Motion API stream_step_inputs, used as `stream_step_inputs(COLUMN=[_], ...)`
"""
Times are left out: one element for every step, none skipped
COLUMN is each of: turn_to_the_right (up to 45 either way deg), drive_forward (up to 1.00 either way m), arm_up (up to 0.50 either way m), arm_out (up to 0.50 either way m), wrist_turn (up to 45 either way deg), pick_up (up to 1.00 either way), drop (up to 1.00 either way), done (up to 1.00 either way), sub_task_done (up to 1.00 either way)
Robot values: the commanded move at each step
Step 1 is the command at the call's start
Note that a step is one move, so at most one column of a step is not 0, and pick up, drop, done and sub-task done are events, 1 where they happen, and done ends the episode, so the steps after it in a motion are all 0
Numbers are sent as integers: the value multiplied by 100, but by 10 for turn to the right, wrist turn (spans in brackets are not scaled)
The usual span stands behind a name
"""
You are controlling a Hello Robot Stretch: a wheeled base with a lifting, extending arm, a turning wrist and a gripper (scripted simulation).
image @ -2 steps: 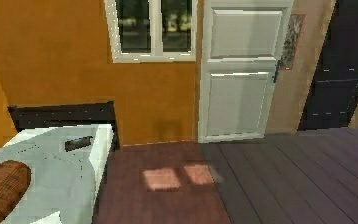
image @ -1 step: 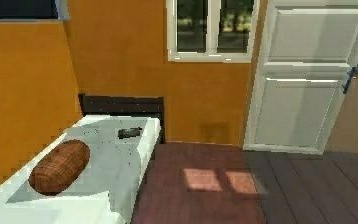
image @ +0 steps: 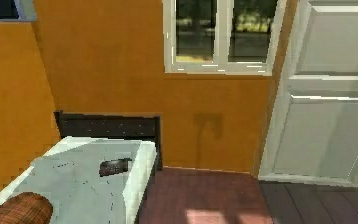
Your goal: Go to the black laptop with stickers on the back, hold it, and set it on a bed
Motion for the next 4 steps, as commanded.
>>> stream_step_inputs(turn_to_the_right=[450,240,0,270], drive_forward=[0,0,50,0], arm_up=[0,0,0,0], arm_out=[0,0,0,0], wrist_turn=[0,0,0,0], pick_up=[0,0,0,0], drop=[0,0,0,0], done=[0,0,0,0], sub_task_done=[0,0,0,0])
